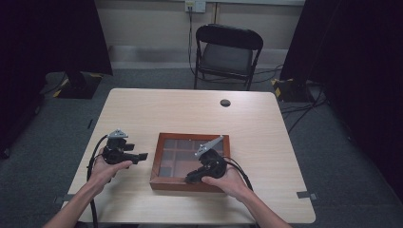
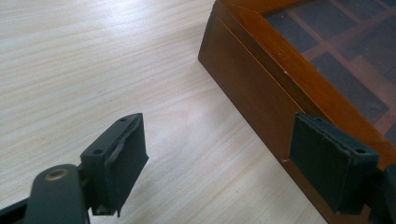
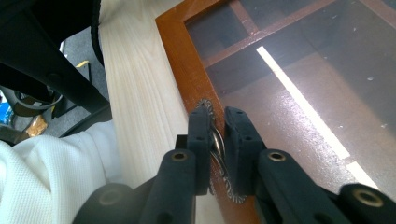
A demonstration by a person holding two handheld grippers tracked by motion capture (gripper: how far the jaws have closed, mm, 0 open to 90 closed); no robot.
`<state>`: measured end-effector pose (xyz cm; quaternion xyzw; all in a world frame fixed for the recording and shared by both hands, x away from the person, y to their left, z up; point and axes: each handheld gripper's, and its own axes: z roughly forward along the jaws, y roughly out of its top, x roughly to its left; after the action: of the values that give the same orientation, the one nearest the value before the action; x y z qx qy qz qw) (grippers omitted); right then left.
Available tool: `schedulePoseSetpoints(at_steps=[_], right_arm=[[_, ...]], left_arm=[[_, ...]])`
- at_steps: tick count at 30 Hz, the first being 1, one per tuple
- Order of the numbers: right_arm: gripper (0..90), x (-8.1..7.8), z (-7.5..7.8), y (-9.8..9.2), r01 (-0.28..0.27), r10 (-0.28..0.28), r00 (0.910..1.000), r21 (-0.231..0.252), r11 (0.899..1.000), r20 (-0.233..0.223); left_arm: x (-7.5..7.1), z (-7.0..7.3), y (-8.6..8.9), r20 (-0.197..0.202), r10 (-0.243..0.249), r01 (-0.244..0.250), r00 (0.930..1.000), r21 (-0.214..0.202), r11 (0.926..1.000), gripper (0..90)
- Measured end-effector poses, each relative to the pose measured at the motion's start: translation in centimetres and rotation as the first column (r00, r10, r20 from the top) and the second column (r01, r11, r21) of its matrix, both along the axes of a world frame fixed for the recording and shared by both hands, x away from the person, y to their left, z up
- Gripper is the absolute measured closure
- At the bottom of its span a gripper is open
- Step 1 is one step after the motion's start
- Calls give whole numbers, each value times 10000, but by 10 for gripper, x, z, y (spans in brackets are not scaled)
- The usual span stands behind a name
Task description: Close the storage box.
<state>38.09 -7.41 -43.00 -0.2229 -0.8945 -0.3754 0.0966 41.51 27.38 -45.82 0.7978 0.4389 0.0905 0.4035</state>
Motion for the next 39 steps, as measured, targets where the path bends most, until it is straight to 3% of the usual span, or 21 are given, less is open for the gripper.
schedulePoseSetpoints(at_steps=[5,10,15,19,21,24,25,28,30,34,35,37,39], right_arm=[[665,-1,5,-3,100,-110,9997,457,9989,216],[535,3,15,-12,930,-1004,9930,1114,9894,624],[399,6,27,-30,2118,-2284,9695,1651,9633,891],[297,8,29,-50,2998,-3133,9465,1488,9423,770],[223,8,29,-64,3541,-3678,9271,1535,9225,719],[166,8,29,-79,4001,-4139,9086,1680,9009,556],[144,8,30,-84,4231,-4364,8978,1597,8919,591],[143,7,31,-96,4624,-4761,8771,1565,8727,636],[147,7,30,-104,4992,-5122,8564,1481,8537,655],[148,3,27,-124,5979,-6097,7872,1272,7914,930],[148,2,26,-128,6132,-6237,7759,1193,7809,949],[148,1,23,-137,6301,-6388,7633,1069,7691,964],[149,-1,20,-147,6589,-6653,7388,920,7466,1076]], left_arm=[[1,-1,1,-18,137,-137,9999,26,9999,187],[2,0,0,-27,182,-182,9998,124,9998,187],[1,1,0,-12,63,-62,10000,190,9998,180],[-2,3,0,80,34,-37,10000,423,9991,180],[-4,5,-2,138,23,-28,9999,352,9994,179],[-5,6,-3,93,0,-4,10000,373,9993,179],[-5,6,-4,89,-5,2,10000,380,9993,179],[-5,6,-5,-56,7,-5,10000,485,9988,179],[-5,5,-5,-185,-62,70,9998,456,9989,179],[-4,7,-2,-360,-142,159,9993,476,9987,179],[-5,7,-3,-328,-18,36,9995,527,9986,179],[-6,7,0,-376,-18,42,9993,650,9979,179],[-6,6,5,-411,25,9,9992,826,9966,179]])
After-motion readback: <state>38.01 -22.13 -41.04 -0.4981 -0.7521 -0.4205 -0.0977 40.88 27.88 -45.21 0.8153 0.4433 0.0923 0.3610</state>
